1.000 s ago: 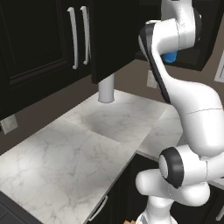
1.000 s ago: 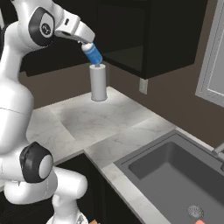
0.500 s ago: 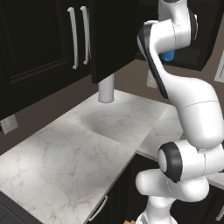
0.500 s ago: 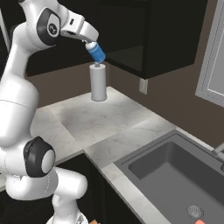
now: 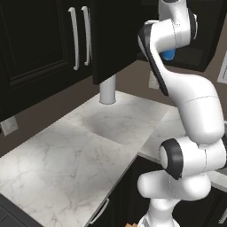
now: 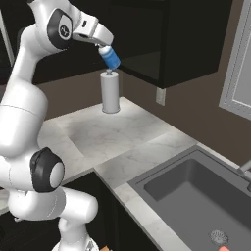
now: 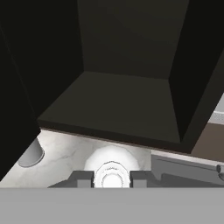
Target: Pick up the bar soap and soap dispenser from the sink, and place them back in the cabinet, and close the cabinet door.
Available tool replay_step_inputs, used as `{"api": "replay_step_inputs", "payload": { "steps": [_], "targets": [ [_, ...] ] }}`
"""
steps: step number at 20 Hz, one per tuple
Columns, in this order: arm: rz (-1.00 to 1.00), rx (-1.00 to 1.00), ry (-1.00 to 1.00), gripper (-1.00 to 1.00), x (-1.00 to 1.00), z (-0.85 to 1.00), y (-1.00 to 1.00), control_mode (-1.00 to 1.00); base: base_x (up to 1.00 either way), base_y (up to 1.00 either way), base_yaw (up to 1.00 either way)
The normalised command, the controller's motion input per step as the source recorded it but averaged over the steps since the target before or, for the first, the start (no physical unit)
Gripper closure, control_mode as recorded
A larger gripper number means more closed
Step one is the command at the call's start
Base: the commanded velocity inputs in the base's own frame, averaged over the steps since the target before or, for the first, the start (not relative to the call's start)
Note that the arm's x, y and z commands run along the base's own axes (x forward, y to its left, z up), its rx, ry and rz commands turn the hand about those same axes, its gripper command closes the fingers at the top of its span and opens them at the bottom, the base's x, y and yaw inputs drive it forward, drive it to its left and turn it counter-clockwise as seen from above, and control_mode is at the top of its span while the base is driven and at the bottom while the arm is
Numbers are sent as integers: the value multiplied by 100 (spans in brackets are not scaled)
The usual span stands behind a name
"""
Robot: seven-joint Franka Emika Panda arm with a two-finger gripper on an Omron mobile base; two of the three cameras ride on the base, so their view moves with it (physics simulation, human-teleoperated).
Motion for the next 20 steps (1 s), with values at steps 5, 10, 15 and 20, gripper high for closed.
{"api": "replay_step_inputs", "payload": {
  "steps": [5, 10, 15, 20],
  "targets": [
    [0, 0, 7, 100, 10, 0, -9, -100, 0, 0, 0],
    [0, 0, 10, 100, 16, 0, -10, -100, 0, 0, 0],
    [0, 0, 9, 100, 26, 0, -13, -100, 0, 0, 0],
    [0, 0, 3, 100, 28, 0, -12, -100, 0, 0, 0]
  ]
}}
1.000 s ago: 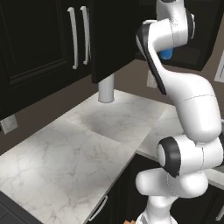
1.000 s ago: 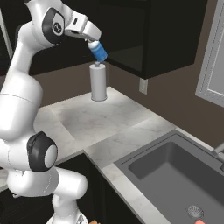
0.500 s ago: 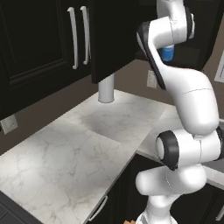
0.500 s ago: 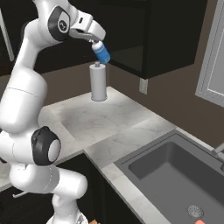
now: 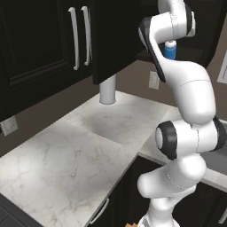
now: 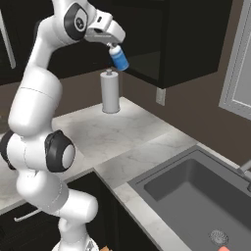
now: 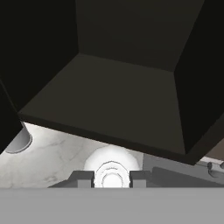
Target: Pick up the bar soap and soap dispenser from the sink, and place them back in the cabinet, and close the cabinet door.
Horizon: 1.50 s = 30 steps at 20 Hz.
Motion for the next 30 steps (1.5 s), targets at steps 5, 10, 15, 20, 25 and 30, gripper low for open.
{"api": "replay_step_inputs", "payload": {
  "steps": [5, 10, 15, 20, 25, 30],
  "targets": [
    [0, 0, 2, 100, 26, 0, -11, -100, 0, 0, 0],
    [0, 0, 4, 100, 20, 0, -9, -100, 0, 0, 0],
    [0, 0, 4, 100, 18, 0, -10, -100, 0, 0, 0],
    [0, 0, 5, 100, 16, 0, -10, -100, 0, 0, 0],
    [0, 0, 8, 100, 18, 0, -8, -100, 0, 0, 0],
    [0, 1, 9, 100, 14, 0, -7, -100, 0, 0, 0]
  ]
}}
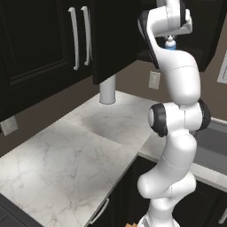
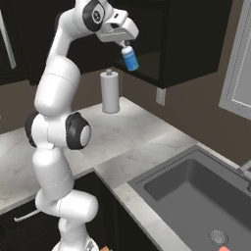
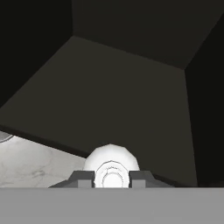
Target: Pick up the bar soap and soap dispenser from the sink, and place them back in the cabinet, and close the cabinet door.
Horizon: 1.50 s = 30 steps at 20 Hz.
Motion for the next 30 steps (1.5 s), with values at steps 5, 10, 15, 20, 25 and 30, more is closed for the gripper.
{"api": "replay_step_inputs", "payload": {
  "steps": [5, 10, 15, 20, 25, 30],
  "targets": [
    [0, 1, 9, 100, 14, 0, -4, -100, 0, 0, 0],
    [0, 0, 7, 100, 17, 0, 0, -100, 0, 0, 0],
    [0, 0, 4, 100, 21, 0, 0, -100, 0, 0, 0],
    [0, 0, 2, 100, 23, 0, -3, -100, 0, 0, 0],
    [0, 0, 2, 100, 26, 0, -6, -100, 0, 0, 0],
    [0, 0, 3, 100, 25, 1, -9, -100, 0, 0, 0]
  ]
}}
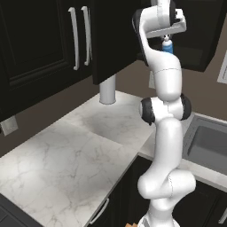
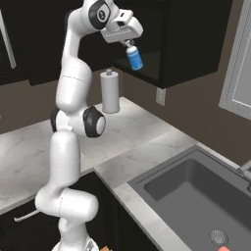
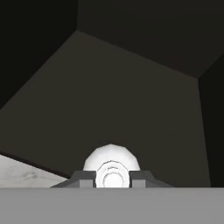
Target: Pick up the bar soap and soap dispenser from the sink, and place them back in the cabinet, and close the cabinet door.
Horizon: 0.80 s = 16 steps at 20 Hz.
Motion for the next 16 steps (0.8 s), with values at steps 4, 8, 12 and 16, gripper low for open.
{"api": "replay_step_inputs", "payload": {
  "steps": [4, 8, 12, 16],
  "targets": [
    [0, 0, 6, 100, 23, 3, -5, -100, 0, 0, 0],
    [0, 1, 8, 100, 18, 1, -4, -100, 0, 0, 0],
    [0, 3, 12, 100, 16, 0, -5, -100, 0, 0, 0],
    [0, 4, 12, 100, 13, 0, -4, -100, 0, 0, 0]
  ]
}}
